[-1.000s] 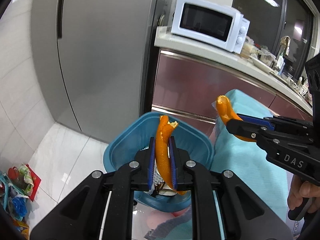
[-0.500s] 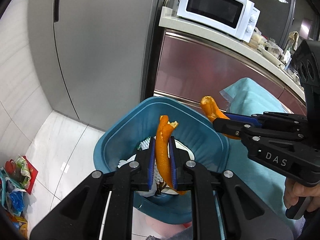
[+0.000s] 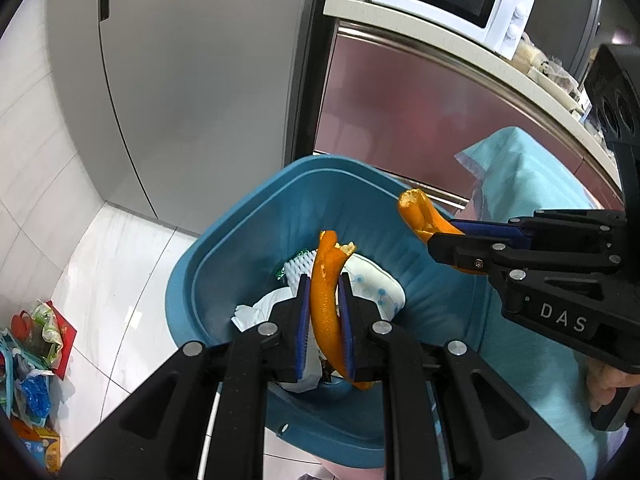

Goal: Collect trash
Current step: 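Open both tools to drop the orange peels into the blue bin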

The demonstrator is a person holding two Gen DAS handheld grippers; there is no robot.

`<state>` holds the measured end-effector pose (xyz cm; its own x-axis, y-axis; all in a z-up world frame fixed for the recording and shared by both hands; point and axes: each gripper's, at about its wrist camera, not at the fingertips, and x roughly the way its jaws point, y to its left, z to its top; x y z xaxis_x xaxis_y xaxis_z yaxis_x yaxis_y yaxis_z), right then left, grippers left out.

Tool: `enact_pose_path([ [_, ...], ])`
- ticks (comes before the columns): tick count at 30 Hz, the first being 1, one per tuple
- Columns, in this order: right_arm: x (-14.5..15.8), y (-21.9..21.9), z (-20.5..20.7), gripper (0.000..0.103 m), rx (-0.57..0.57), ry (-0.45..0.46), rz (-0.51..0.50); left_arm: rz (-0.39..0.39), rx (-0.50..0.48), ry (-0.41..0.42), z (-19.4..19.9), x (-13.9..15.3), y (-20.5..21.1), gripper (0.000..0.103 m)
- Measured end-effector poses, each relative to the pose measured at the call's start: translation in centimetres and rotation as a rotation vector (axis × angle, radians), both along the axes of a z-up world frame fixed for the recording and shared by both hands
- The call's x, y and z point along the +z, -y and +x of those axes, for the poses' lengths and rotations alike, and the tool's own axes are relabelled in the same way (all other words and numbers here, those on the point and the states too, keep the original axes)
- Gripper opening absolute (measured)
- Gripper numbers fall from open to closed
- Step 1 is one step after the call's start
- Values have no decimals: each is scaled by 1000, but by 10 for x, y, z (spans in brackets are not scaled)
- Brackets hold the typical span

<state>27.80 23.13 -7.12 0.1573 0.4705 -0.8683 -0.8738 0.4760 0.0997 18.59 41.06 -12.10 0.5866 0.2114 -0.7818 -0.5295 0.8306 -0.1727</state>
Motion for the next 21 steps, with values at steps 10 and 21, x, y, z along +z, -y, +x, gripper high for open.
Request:
enact_pose_path([
  [10, -6, -12, -3, 15, 15, 8, -62, -9, -10, -38, 8, -14, -1, 16],
  [21, -7, -12, -4, 20, 5, 15, -77, 6, -15, -35, 2, -10, 0, 24],
])
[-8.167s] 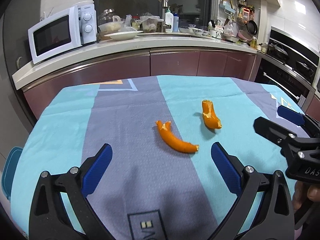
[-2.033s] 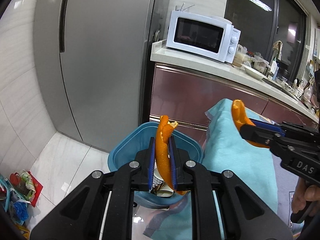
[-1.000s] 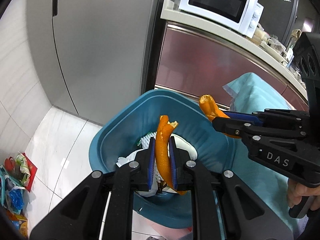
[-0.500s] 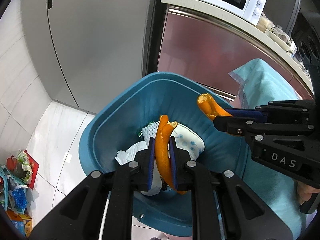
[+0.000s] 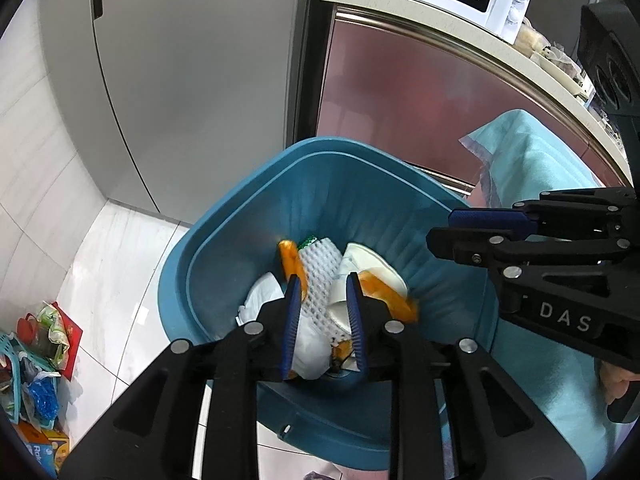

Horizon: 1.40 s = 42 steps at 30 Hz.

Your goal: Collect trash

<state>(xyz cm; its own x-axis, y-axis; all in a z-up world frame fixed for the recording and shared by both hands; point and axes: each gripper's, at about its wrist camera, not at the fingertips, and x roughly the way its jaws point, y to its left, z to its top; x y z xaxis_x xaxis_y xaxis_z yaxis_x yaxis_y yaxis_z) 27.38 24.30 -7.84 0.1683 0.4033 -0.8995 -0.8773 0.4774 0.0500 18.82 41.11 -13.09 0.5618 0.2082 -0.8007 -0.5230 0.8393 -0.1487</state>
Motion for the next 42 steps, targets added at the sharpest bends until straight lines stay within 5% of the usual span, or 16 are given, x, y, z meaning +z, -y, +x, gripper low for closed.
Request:
enact_pose_path([
  [11, 14, 9, -4, 22, -10, 8, 38, 25, 3, 16, -12, 17, 4, 28],
  [25, 67, 57, -12, 46, -81, 82, 163, 116, -2, 116, -31, 75, 34, 64],
  [29, 82, 78, -15, 62, -114, 112, 201, 140, -16, 155, -38, 96, 51, 73],
  [42, 128, 159, -23, 68, -217, 206, 299, 199, -37, 244, -54, 141, 101, 94],
])
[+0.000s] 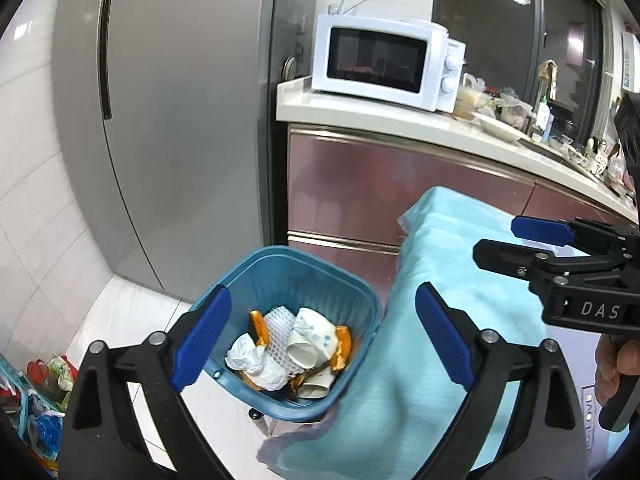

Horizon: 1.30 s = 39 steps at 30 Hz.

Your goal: Collect trash

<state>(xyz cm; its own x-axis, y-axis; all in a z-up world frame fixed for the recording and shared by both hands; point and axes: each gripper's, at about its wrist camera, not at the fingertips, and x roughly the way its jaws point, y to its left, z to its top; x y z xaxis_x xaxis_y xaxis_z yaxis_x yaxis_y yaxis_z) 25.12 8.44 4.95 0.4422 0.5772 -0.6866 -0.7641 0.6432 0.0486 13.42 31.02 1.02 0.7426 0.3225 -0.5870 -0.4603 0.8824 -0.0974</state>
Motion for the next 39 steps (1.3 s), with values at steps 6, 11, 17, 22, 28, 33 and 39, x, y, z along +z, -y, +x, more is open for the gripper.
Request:
enact_pose_path([
  [6, 14, 40, -5, 73, -62, 32, 44, 37, -38, 36, -7, 19, 31, 97],
  [11, 21, 73, -11, 81, -110, 60, 73, 62, -64, 63, -12, 33, 56, 97],
  [17, 27, 116, -21, 85, -173, 90, 108, 75, -90, 99, -19, 47, 83, 97],
  [22, 29, 155, -31, 87, -235, 117, 130, 79, -134, 138, -22, 58, 111, 97],
  [28, 33, 204, -44, 89, -332, 149, 158, 90, -218, 172, -25, 65, 157, 97],
  [33, 34, 245, -57, 91, -419, 188, 153, 99, -290, 202, -28, 68, 197, 97],
  [39, 33, 285, -75, 92, -511, 232, 138, 140, -358, 240, -36, 72, 244, 97],
])
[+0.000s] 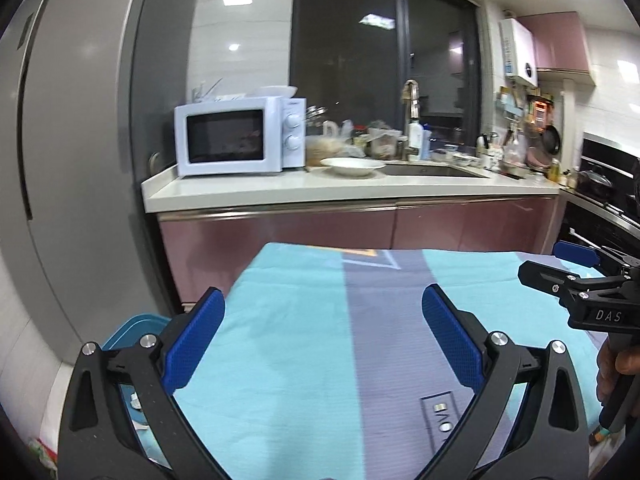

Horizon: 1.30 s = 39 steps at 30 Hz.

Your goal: Collect trash

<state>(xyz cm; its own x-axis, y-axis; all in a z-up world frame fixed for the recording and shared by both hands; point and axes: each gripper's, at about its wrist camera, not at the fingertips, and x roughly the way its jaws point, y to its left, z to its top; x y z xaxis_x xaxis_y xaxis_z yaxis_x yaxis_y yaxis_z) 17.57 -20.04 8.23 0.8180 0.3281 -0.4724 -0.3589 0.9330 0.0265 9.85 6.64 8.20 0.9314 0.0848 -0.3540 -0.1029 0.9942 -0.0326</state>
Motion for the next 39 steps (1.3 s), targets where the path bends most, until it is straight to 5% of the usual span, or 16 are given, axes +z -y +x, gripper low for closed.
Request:
enact_pose_path([
  [19, -17, 58, -64, 96, -214, 88, -33, 19, -182, 87, -32, -12, 84, 97],
  [39, -57, 53, -123, 96, -372, 184, -21, 11, -176, 63, -82, -65, 82, 97],
])
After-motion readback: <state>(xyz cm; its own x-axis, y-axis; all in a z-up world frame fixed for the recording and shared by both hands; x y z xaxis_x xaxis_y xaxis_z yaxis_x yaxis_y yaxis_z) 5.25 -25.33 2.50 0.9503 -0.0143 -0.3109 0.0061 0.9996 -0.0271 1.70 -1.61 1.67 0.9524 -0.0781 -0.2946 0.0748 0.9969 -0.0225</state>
